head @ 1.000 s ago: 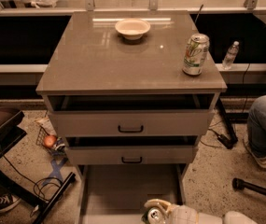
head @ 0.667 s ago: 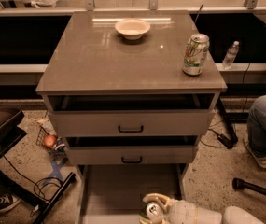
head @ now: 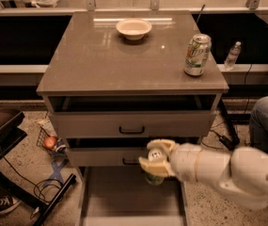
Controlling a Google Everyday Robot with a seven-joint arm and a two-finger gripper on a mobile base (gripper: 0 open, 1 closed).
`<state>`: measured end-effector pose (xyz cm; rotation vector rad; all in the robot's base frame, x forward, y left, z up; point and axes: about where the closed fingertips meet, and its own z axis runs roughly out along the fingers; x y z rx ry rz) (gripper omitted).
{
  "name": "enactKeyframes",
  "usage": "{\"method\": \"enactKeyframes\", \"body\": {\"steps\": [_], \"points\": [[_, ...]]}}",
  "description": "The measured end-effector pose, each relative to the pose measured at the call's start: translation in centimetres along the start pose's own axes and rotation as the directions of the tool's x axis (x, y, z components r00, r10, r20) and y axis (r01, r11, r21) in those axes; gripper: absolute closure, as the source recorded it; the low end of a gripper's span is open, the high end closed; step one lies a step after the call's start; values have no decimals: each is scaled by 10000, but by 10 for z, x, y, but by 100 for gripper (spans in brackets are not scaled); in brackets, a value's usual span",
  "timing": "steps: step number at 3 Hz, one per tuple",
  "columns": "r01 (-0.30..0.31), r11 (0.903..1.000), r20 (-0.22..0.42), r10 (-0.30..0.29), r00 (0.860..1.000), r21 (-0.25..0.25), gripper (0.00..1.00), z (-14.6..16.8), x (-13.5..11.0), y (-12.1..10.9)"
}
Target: Pick green can from bottom drawer and place on counter
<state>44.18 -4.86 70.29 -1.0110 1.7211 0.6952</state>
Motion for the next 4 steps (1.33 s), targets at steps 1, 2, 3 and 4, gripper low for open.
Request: {"method": "enactKeyframes", "body": {"steps": [1, 2, 3, 4], "points": [[-619, 9966, -341, 638, 9974, 547, 100, -9, -42, -35], [-507, 9974, -307, 524, 9982, 519, 100, -8, -49, -36], [-309, 9983, -236, 321, 9992, 492, 100, -7, -71, -39], [-29, 9993, -106, 34, 9999, 383, 100, -6, -134, -53]]}}
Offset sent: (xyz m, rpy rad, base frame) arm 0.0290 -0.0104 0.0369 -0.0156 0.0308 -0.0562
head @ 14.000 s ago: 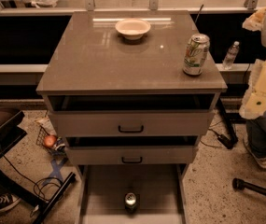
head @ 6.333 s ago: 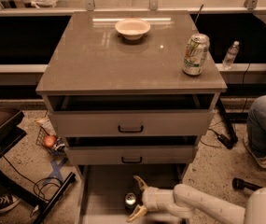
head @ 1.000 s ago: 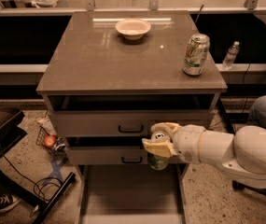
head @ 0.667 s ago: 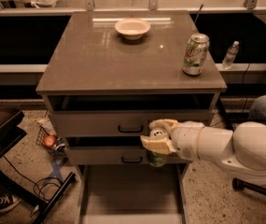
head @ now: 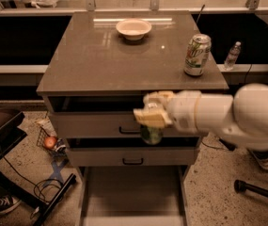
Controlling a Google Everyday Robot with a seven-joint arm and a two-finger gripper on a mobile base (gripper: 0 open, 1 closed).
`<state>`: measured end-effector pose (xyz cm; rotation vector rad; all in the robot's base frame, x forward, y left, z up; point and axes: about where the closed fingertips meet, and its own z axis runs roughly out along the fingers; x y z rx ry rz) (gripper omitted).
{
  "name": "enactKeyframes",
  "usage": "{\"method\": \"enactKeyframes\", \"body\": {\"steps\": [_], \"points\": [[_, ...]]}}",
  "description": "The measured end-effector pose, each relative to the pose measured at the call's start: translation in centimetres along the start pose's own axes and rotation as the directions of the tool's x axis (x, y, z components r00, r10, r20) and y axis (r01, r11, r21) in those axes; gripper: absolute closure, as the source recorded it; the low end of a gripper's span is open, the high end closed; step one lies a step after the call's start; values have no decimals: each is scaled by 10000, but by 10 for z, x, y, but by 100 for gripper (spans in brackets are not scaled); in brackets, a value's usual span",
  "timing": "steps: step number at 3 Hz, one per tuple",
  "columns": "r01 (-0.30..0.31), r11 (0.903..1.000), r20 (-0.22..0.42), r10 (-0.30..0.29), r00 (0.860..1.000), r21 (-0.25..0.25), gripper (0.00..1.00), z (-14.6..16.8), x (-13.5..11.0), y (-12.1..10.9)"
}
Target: Pick green can from bottom drawer and place on counter
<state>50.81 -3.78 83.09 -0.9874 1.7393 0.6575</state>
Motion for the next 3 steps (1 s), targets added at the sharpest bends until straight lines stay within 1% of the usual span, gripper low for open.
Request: {"method": "enactKeyframes", "body": {"steps": [1, 2, 3], "points": [[138, 9999, 94, -137, 9999, -74, 100, 13, -76, -14], [28, 9997, 235, -22, 9997, -243, 100, 42, -139, -27], [-165, 9986, 408, 185, 9990, -499, 100, 86, -185, -42]]}}
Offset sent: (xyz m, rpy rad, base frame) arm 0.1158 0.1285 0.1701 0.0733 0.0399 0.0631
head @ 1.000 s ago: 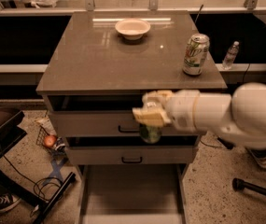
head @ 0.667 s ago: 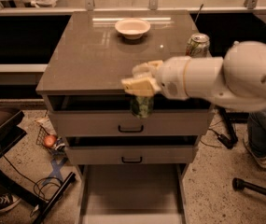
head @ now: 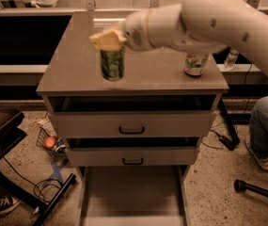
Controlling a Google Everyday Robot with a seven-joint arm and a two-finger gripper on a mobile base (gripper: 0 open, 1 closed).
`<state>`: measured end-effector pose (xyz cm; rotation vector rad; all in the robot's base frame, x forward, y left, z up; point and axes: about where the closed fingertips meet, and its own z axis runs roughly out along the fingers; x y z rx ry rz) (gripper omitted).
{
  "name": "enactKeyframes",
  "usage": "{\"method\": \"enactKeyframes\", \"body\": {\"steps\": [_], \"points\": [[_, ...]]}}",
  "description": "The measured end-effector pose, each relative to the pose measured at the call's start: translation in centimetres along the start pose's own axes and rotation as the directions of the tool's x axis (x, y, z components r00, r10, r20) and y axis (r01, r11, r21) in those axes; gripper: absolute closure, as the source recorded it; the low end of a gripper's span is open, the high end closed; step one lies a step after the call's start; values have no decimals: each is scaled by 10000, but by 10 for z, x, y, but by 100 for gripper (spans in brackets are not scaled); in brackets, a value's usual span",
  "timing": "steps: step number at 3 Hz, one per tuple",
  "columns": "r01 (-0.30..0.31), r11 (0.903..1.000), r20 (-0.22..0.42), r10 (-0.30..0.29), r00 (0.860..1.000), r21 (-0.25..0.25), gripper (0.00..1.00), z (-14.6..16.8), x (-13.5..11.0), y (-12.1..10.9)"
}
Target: Pick green can from bottom drawer and place on counter
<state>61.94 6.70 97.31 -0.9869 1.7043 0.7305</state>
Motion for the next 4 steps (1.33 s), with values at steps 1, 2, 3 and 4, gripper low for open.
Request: {"method": "enactKeyframes", "body": {"steps": [1, 2, 3, 4], "points": [[67, 9992, 192, -59, 9998, -393, 100, 55, -30, -14], [360, 9973, 403, -335, 9986, -636, 100, 101, -43, -27], [774, 9954, 527, -744, 9958, -570, 100, 136, -45, -40], [754, 9957, 477, -728, 9962, -544, 100, 137, -41, -40]]}}
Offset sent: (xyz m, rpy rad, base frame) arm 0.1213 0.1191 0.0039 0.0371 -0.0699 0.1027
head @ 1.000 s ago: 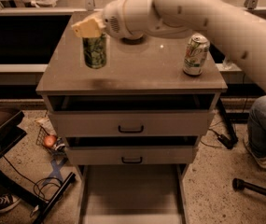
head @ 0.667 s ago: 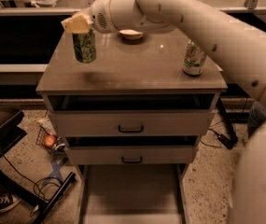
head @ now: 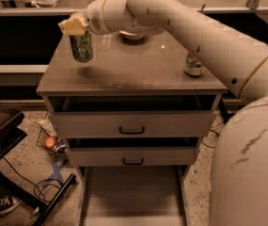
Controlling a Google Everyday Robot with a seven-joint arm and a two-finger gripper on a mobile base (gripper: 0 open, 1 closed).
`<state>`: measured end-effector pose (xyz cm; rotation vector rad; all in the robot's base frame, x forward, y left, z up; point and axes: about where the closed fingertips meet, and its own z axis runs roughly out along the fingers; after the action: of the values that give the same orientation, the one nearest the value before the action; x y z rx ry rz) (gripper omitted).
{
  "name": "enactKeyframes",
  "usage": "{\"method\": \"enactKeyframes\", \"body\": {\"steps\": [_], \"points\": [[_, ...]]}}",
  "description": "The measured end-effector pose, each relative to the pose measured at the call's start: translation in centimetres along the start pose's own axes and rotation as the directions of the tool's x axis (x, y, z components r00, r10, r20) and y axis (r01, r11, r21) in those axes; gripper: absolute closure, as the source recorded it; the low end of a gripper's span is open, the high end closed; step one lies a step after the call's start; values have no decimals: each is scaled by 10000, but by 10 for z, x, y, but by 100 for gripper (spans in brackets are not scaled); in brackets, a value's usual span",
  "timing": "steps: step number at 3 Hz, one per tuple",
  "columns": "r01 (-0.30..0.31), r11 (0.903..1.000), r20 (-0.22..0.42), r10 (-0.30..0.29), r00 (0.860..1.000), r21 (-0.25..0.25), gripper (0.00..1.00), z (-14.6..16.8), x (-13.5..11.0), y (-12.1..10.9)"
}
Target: Pick green can from bottom drawer and place on counter
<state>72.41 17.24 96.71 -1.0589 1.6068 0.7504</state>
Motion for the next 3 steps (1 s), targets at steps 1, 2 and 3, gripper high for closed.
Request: {"method": "enactKeyframes", "body": {"steps": [1, 2, 3], "points": [[-154, 9996, -409, 164, 9990, 239, 100, 3, 28, 1], [-437, 9989, -888, 452, 9950, 190, 100, 15, 57, 1], [-472, 9987, -943, 486, 9944, 179, 85, 15, 56, 1]]}}
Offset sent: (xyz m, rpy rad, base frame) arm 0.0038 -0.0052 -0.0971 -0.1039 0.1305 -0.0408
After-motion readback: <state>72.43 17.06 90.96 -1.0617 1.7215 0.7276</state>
